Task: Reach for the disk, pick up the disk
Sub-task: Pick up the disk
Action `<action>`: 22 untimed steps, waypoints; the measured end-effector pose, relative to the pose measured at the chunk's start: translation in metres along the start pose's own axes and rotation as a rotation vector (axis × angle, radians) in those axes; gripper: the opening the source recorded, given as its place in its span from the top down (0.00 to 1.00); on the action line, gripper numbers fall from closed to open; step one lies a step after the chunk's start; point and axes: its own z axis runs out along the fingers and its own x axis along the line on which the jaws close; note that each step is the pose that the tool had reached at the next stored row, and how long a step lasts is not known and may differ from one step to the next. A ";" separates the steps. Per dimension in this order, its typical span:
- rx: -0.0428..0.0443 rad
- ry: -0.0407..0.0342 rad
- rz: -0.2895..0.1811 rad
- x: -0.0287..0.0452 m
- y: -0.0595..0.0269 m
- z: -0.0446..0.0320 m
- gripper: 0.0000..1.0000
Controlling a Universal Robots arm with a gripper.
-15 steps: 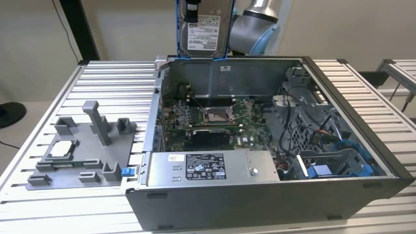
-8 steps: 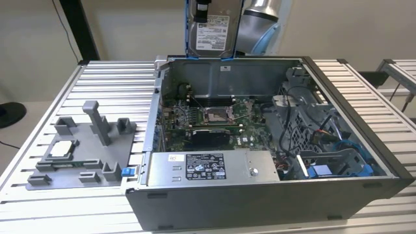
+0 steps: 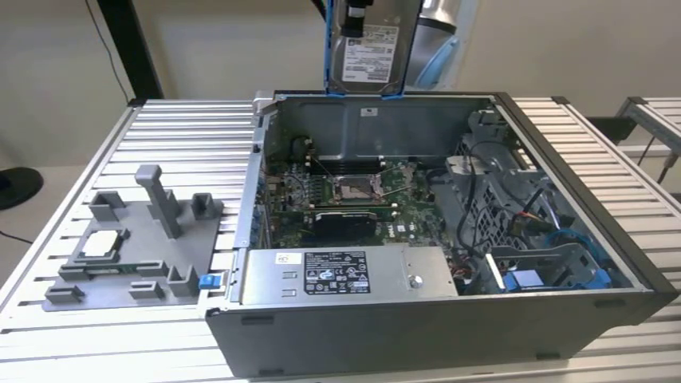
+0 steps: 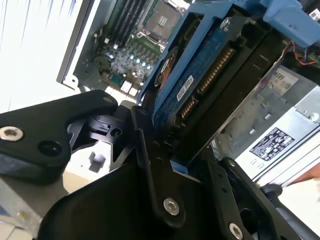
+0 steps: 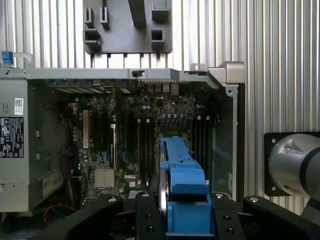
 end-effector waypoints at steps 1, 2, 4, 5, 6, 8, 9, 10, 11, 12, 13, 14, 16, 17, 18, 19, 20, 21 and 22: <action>-0.0001 0.0000 0.000 -0.0001 -0.0036 -0.0001 1.00; -0.0002 0.0000 0.000 -0.0002 -0.0073 -0.0003 1.00; -0.0005 0.0001 0.000 -0.0005 -0.0147 -0.0006 1.00; -0.0006 0.0001 0.000 -0.0006 -0.0183 -0.0007 1.00; -0.0008 0.0002 0.000 -0.0007 -0.0220 -0.0009 1.00; -0.0009 0.0000 0.000 -0.0010 -0.0299 -0.0011 1.00; -0.0011 0.0000 0.000 -0.0011 -0.0338 -0.0013 1.00; -0.0012 -0.0001 0.000 -0.0012 -0.0375 -0.0014 1.00; -0.0013 -0.0001 0.000 -0.0013 -0.0413 -0.0016 1.00; -0.0014 0.0000 0.000 -0.0014 -0.0448 -0.0017 1.00; -0.0015 0.0001 0.000 -0.0016 -0.0488 -0.0019 1.00; -0.0016 0.0000 0.000 -0.0017 -0.0524 -0.0020 1.00; -0.0018 0.0001 0.000 -0.0020 -0.0599 -0.0022 1.00; -0.0018 0.0000 0.000 -0.0021 -0.0636 -0.0023 1.00; -0.0020 0.0000 0.000 -0.0022 -0.0677 -0.0025 1.00; -0.0021 0.0001 0.000 -0.0023 -0.0711 -0.0026 1.00; -0.0021 0.0001 0.000 -0.0024 -0.0742 -0.0027 1.00; -0.0021 0.0001 0.000 -0.0025 -0.0766 -0.0027 1.00; -0.0022 0.0001 0.000 -0.0026 -0.0782 -0.0027 1.00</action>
